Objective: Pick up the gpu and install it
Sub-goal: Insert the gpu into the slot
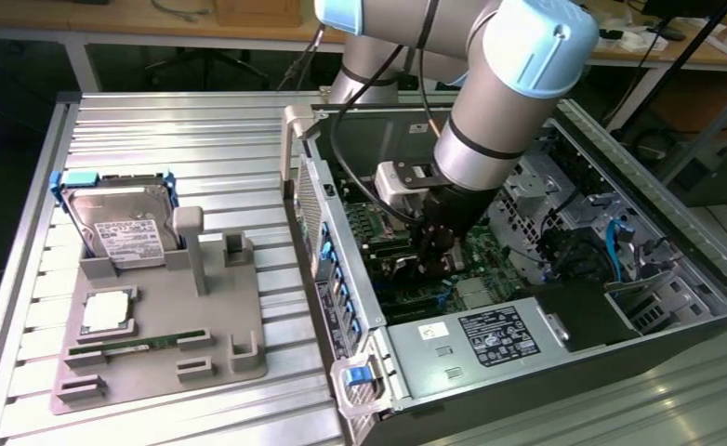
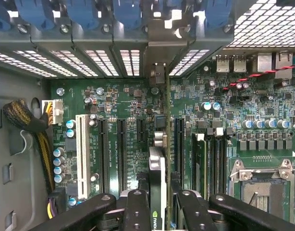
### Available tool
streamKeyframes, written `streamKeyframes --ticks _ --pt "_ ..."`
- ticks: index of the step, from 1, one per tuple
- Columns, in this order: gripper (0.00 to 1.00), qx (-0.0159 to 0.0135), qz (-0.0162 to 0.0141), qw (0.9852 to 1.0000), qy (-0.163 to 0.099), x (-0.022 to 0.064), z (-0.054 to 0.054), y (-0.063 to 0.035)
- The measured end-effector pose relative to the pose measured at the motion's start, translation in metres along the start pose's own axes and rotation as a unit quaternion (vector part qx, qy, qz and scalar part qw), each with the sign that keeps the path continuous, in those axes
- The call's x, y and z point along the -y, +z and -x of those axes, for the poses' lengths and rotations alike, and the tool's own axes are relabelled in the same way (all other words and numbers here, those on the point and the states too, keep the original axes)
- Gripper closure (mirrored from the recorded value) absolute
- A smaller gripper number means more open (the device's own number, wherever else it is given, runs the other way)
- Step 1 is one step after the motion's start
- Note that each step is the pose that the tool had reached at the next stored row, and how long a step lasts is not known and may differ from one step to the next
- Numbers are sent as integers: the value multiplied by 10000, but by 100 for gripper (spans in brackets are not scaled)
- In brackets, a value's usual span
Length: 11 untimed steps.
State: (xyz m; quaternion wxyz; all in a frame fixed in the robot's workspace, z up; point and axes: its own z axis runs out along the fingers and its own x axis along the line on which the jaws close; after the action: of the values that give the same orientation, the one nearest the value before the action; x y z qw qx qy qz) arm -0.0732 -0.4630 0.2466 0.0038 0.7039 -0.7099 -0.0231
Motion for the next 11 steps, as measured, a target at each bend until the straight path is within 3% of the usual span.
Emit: streamKeyframes --ticks 4,6,8,11 --pt "72 7 -3 10000 0 0 1 7" --pt "66 1 0 10000 1 0 0 1" --pt "53 0 0 10000 0 0 0 1" --pt "53 -1 1 10000 0 -2 1 -38"
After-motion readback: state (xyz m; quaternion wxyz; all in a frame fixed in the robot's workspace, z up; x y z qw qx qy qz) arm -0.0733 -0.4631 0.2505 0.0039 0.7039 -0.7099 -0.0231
